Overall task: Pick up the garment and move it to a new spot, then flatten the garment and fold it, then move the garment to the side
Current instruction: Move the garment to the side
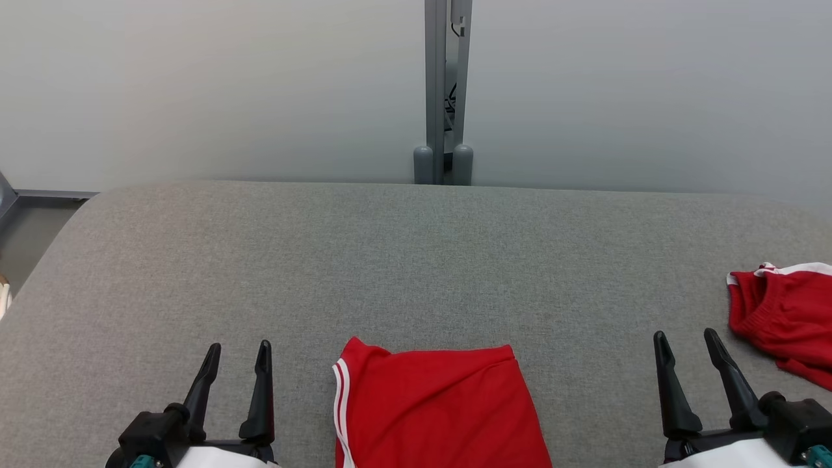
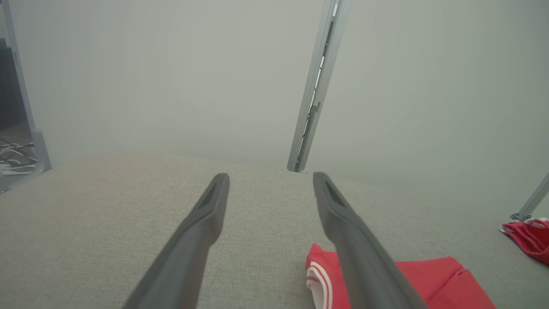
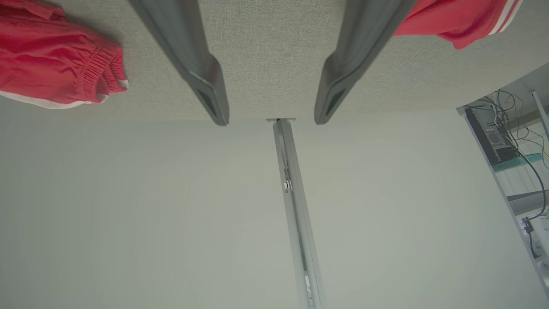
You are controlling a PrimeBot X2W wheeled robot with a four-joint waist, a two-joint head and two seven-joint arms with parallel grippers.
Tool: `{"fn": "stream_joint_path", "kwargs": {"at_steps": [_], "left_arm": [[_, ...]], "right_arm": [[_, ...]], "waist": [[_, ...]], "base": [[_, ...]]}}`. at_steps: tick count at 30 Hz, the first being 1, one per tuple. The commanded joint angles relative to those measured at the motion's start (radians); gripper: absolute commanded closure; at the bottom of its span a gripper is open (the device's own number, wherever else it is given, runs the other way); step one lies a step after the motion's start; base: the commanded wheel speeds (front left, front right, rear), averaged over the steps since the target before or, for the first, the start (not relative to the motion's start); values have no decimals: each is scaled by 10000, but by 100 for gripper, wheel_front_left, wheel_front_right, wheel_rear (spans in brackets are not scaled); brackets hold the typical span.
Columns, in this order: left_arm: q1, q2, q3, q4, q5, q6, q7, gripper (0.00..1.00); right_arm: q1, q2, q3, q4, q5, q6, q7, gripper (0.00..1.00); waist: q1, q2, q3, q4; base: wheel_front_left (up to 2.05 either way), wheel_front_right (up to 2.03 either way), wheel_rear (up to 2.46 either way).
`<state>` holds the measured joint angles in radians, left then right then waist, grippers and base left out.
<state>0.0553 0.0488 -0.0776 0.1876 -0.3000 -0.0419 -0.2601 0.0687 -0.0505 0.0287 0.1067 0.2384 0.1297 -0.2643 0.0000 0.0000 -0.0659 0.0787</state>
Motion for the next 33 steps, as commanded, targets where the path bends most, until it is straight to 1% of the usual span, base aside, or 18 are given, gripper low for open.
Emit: {"fn": "stream_joint_path", "kwargs": {"at_steps": [1,3,6,10,12,15,16,17,23,29,33], "left_arm": [[-97,40,24,2,-1,2,-38,0],[-120,40,10,-3,-45,8,-38,0],[-160,38,-68,39,-77,-9,-38,0],[-224,37,-144,127,-67,-45,-38,0],[-256,41,-184,219,-44,-64,-38,0],[-289,38,-264,322,8,-84,-38,0],[-289,38,-264,322,8,-84,-38,0],[-321,37,-291,345,6,-87,-38,0],[-467,40,-441,534,59,-1,-38,0],[-523,42,-525,600,64,33,-38,0],[-680,42,-553,540,42,22,-38,0]], "right_arm": [[-67,-20,-74,67,-44,21,-11,0],[-115,-17,1,248,-99,21,-11,0],[-281,-108,724,1180,667,21,-13,0],[-912,-733,2103,2215,2132,15,357,0],[-1157,-1042,2792,2589,3101,15,878,0],[-1550,-1595,3742,3058,4182,15,1609,0],[-1550,-1595,3742,3058,4182,15,1609,0],[-1684,-1743,4030,3178,4422,17,1782,0],[-2289,-2216,5490,3516,6190,17,2322,0],[-2871,-2461,6521,3654,7489,17,2231,0],[-3277,-2521,7105,3826,8074,17,2153,0]], "waist": [[0,0,7,26],[0,0,26,67],[0,0,115,163],[0,0,286,272],[0,0,369,333],[0,0,478,431],[0,0,478,431],[0,0,515,472],[0,0,677,746],[0,0,877,996],[0,0,1069,1161]], "base": [[0,0,0],[0,0,0],[0,0,0],[0,0,0],[0,0,0],[0,0,0],[0,0,0],[0,0,0],[0,0,0],[0,0,0],[0,0,0]]}}
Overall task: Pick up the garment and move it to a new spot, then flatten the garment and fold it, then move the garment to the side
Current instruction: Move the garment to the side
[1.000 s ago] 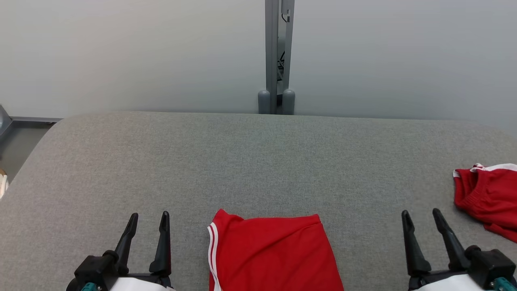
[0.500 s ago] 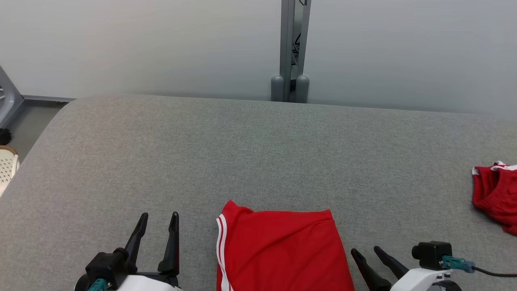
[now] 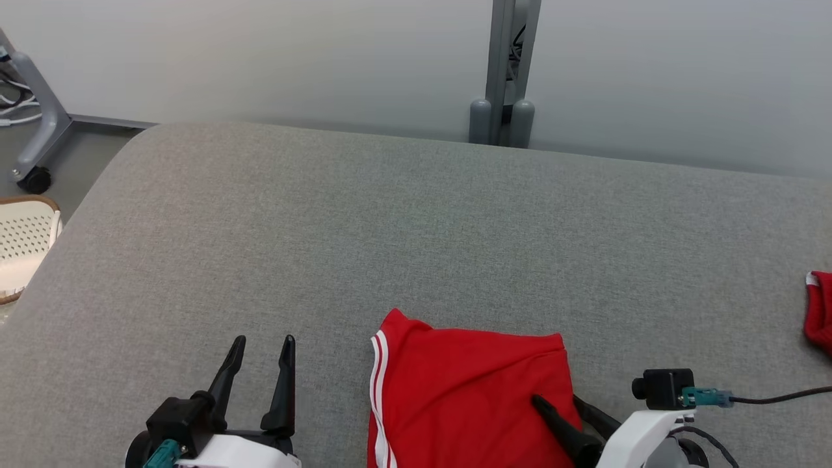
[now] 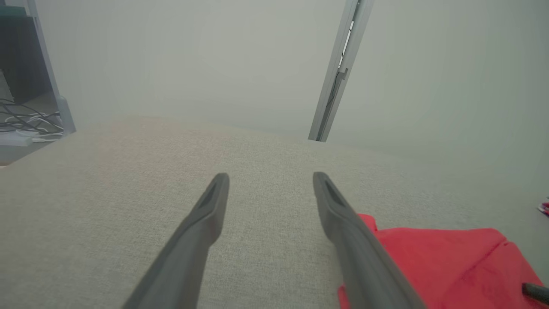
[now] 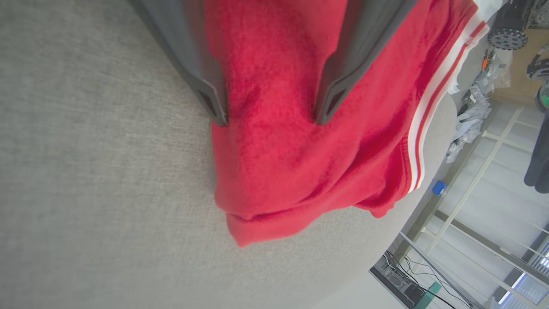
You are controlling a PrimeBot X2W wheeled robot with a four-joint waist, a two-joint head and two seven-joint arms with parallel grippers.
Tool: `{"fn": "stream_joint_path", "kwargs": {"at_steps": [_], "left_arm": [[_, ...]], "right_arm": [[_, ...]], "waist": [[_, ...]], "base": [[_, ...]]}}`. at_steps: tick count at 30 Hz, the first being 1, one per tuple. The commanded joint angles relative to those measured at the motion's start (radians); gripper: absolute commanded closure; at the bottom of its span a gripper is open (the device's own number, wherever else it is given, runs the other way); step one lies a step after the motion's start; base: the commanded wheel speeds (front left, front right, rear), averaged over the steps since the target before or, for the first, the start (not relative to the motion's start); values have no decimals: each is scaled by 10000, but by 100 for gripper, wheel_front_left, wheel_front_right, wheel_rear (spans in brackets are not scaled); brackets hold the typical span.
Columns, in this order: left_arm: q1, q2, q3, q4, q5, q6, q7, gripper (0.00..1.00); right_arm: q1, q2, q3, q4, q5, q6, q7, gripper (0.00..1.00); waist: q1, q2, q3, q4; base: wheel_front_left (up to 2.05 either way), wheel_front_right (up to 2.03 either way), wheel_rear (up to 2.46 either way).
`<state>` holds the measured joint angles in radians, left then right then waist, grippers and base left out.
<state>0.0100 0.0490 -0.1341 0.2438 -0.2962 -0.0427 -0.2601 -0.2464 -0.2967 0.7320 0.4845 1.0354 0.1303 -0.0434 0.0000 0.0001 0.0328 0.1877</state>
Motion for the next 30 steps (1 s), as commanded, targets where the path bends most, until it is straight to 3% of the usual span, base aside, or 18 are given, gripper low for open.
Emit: {"fn": "stream_joint_path", "kwargs": {"at_steps": [1,11,12,13,15,30], "left_arm": [[-275,38,14,-46,-1,32,-38,0],[-454,37,-84,-109,-57,40,-38,0],[-462,38,-94,-101,-58,48,-38,0],[-477,38,-95,-97,-54,53,-38,0],[-487,38,-107,-89,-39,61,-38,0],[-377,35,-140,-135,-185,147,-38,0]], "right_arm": [[-219,-46,201,80,241,11,-85,0],[-1146,137,1567,983,930,9,-471,0],[-1214,164,1689,1101,970,8,-529,27],[-1279,188,1793,1199,1026,8,-587,61],[-1399,201,2009,1400,1088,8,-685,100],[-2317,-651,3058,1726,1079,6,-1388,100]], "waist": [[0,-1,133,107],[0,-1,496,288],[0,-1,506,287],[0,-1,512,283],[0,-1,510,267],[0,-1,276,-313]], "base": [[0,0,0],[0,0,0],[0,0,0],[0,0,0],[0,0,0],[0,0,0]]}}
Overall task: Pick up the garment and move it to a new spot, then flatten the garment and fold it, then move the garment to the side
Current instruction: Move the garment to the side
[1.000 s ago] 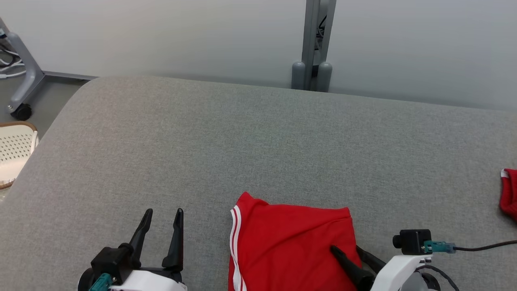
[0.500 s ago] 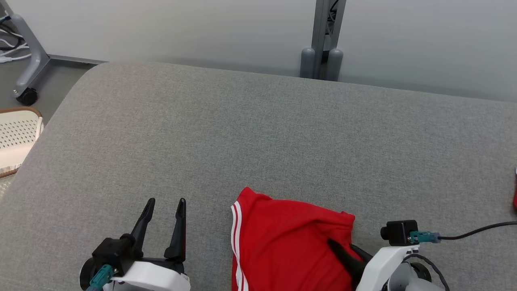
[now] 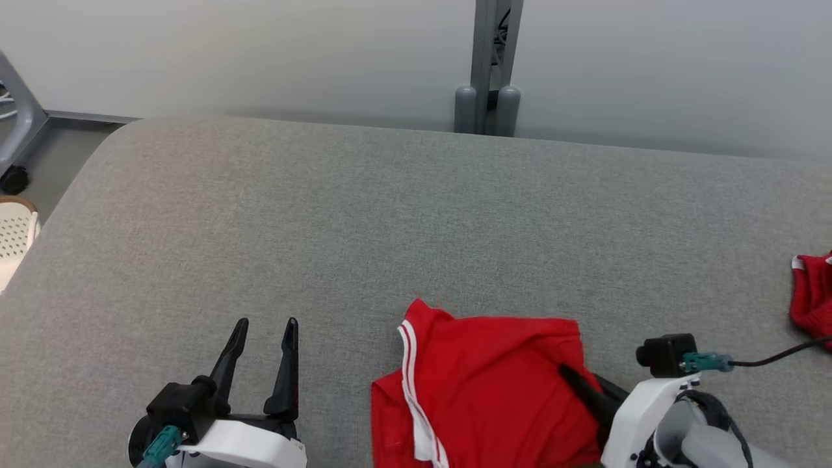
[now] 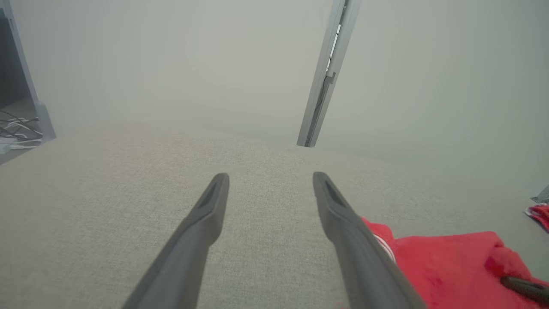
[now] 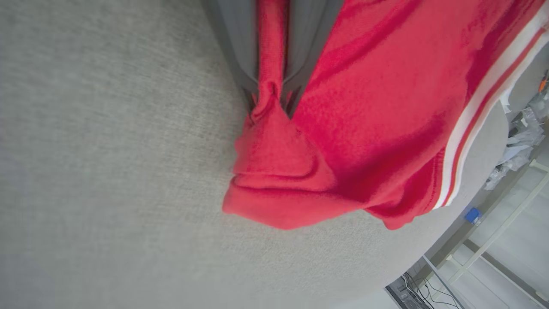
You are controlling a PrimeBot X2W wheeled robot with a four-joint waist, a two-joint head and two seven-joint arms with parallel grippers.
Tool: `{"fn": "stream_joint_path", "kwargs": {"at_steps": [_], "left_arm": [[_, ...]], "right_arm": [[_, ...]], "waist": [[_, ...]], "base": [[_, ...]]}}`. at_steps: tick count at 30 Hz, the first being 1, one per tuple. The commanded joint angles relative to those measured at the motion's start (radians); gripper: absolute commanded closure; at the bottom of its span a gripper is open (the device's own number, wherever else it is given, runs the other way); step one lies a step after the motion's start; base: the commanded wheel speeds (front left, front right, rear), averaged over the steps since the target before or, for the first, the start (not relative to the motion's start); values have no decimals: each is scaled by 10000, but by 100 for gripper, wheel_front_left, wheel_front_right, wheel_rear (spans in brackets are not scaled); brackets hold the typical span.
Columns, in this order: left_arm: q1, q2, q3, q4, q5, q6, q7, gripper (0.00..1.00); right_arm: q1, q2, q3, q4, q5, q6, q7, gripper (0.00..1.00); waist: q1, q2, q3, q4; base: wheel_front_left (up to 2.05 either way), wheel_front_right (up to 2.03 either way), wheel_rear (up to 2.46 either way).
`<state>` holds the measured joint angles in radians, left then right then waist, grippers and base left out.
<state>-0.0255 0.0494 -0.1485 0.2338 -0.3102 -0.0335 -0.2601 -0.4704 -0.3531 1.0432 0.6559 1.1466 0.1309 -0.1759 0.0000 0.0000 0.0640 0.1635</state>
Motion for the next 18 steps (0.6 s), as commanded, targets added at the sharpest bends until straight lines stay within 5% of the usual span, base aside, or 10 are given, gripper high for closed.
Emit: {"fn": "stream_joint_path", "kwargs": {"at_steps": [1,18], "left_arm": [[-10,31,-11,-54,-84,64,-38,0],[-505,34,-417,-306,-725,368,-38,0]], "right_arm": [[-191,-259,10,2,-100,1,-83,100],[-2329,-3731,-365,-473,-1201,1,720,100]], "waist": [[0,0,-52,-156],[0,0,776,-1266]], "base": [[0,0,0],[0,0,0]]}}
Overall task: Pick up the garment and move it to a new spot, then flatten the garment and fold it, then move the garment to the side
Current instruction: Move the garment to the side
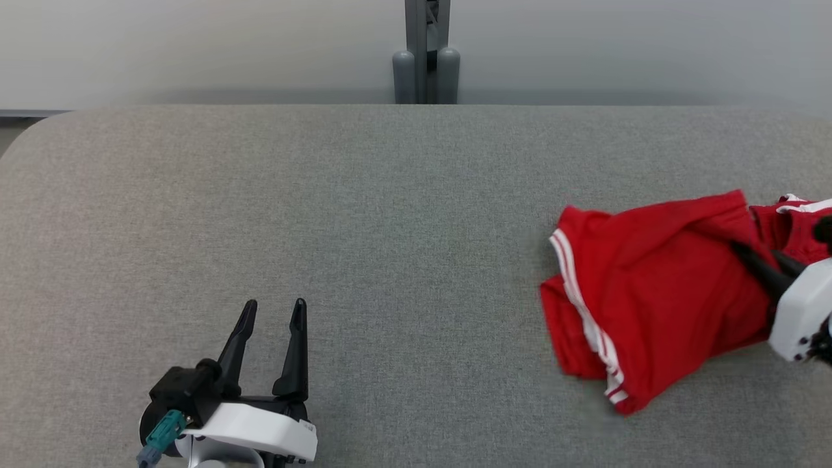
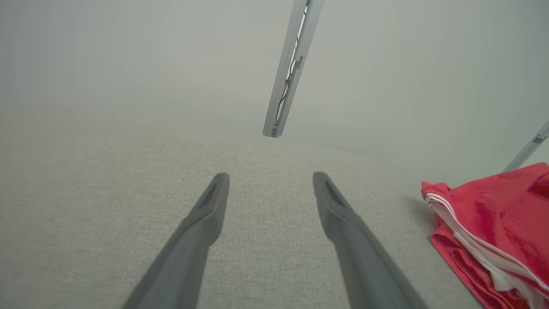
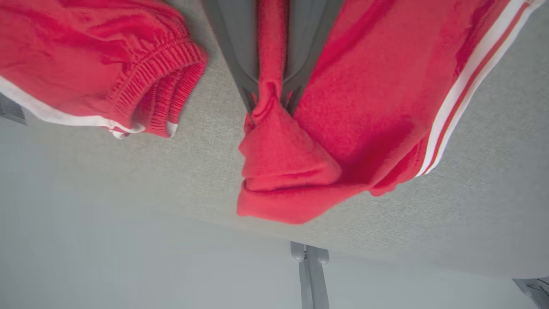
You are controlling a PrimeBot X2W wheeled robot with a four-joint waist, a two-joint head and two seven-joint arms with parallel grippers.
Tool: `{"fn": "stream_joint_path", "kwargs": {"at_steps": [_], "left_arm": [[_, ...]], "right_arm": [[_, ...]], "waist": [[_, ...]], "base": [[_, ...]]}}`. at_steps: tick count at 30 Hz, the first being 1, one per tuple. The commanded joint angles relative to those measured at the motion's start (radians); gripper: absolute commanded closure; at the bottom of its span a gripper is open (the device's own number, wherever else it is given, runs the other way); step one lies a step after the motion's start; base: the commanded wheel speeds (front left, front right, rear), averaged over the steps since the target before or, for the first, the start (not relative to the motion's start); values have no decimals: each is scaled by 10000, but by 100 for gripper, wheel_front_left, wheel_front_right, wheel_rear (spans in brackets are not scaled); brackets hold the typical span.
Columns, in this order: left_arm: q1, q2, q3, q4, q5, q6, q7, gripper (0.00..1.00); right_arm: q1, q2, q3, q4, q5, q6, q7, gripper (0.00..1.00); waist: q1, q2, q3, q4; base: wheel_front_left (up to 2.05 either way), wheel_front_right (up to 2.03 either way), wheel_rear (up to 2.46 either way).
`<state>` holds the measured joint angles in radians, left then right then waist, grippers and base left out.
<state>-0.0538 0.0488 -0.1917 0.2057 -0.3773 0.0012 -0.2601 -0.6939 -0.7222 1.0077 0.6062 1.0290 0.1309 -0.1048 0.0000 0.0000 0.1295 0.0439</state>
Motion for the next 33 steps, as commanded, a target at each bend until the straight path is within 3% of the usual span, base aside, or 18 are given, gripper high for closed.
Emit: {"fn": "stream_joint_path", "kwargs": {"at_steps": [1,15,24,33], "left_arm": [[-279,42,-11,-23,-71,31,-38,0],[-972,40,-240,-95,-350,85,-38,0],[-1348,39,-280,-121,-288,36,-38,0],[-1683,40,-209,-49,-131,-69,-38,0]], "right_arm": [[-177,-243,-162,35,-10,1,55,100],[-149,-3006,-2352,882,-810,1,262,100],[86,-2777,-3388,2030,-2153,1,-64,100],[-59,-1855,-4273,3716,-4192,1,-563,100]], "waist": [[0,0,215,-88],[0,0,1581,-67],[0,0,2341,-131],[0,0,2981,-114]], "base": [[0,0,0],[0,0,0],[0,0,0],[0,0,0]]}}
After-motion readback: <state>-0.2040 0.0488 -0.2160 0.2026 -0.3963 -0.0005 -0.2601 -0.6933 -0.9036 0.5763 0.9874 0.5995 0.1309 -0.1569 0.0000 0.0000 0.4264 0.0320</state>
